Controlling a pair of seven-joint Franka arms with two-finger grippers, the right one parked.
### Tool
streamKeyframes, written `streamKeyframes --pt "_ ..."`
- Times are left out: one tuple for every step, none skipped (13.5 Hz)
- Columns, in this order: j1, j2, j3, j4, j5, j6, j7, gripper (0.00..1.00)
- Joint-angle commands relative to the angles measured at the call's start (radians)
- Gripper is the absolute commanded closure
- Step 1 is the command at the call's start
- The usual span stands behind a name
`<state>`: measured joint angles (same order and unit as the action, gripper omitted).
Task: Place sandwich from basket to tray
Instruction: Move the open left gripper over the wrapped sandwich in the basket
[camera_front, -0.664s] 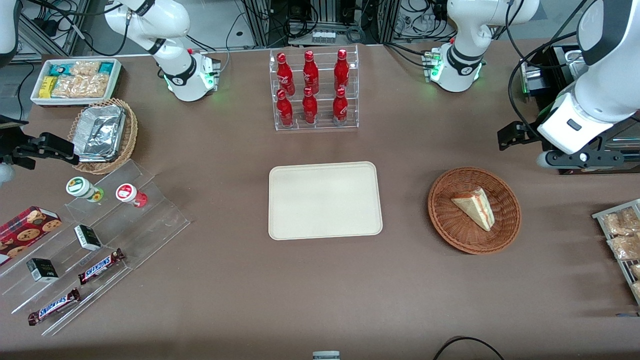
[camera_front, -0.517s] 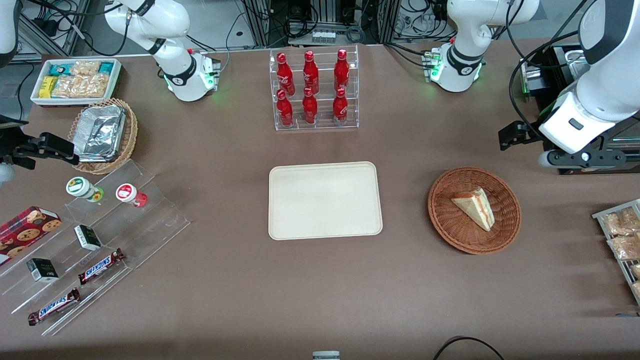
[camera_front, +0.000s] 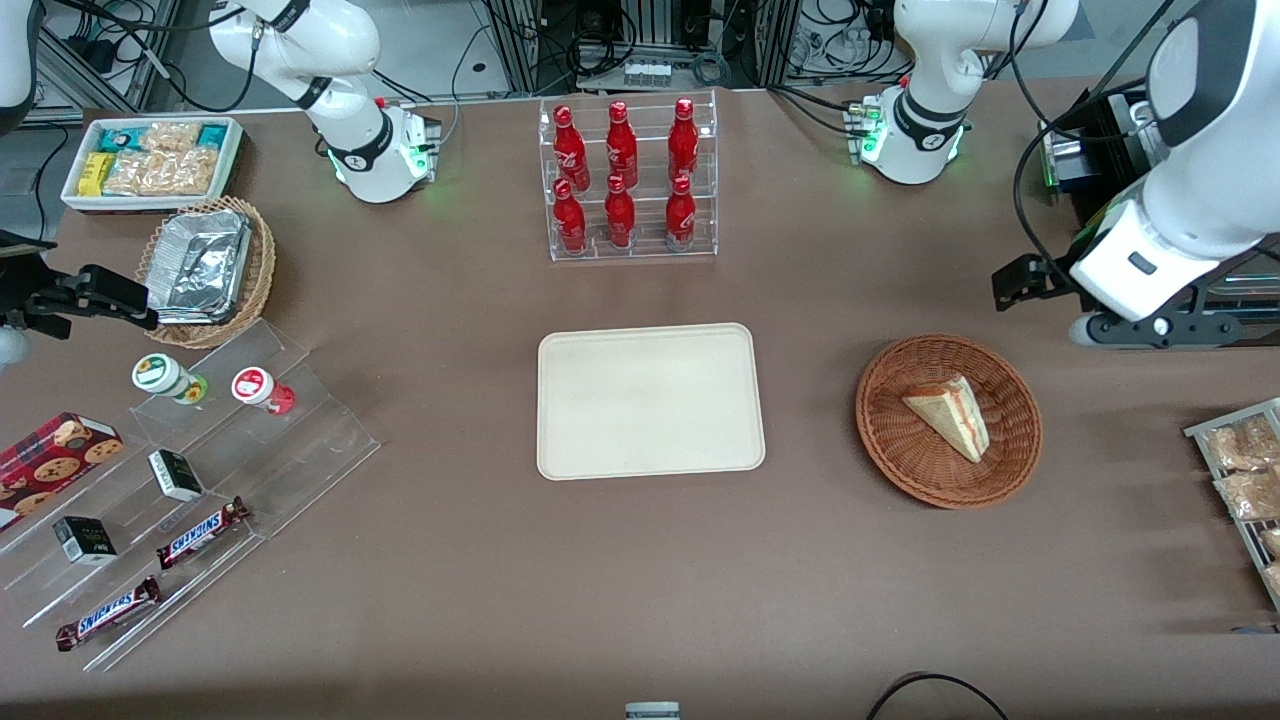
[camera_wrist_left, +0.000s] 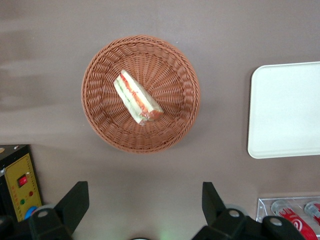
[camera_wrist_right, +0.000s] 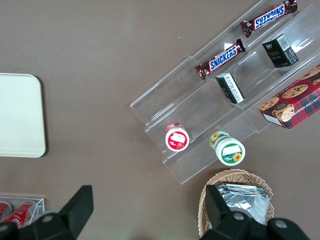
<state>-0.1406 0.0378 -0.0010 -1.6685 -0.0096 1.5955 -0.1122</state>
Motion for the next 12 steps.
streamKeyframes --pt "0.001 -0.012 0.004 -0.086 0.003 0.084 -0.004 0.0" --pt "0.007 -0.012 0.006 -0.12 0.005 0.118 -0.004 0.0" --pt "0.012 -0.012 0.006 -0.152 0.005 0.156 -0.006 0.0" --pt "0.012 -0.012 0.006 -0.186 0.007 0.193 -0.009 0.0" --pt "0.012 -0.012 0.006 -0.213 0.025 0.225 -0.012 0.0" --pt "0.012 -0.012 0.006 -0.247 0.031 0.266 -0.015 0.0" --pt "0.012 -0.009 0.006 -0.288 0.031 0.323 -0.027 0.0" --pt "0.012 -0.004 0.006 -0.339 0.031 0.384 -0.056 0.0" --pt "0.012 -0.001 0.006 -0.383 0.031 0.447 -0.082 0.0" --pt "0.012 0.002 0.007 -0.419 0.031 0.502 -0.101 0.0" --pt "0.013 0.01 0.007 -0.439 0.031 0.535 -0.116 0.0" --pt "0.013 0.025 0.01 -0.442 0.031 0.544 -0.157 0.0"
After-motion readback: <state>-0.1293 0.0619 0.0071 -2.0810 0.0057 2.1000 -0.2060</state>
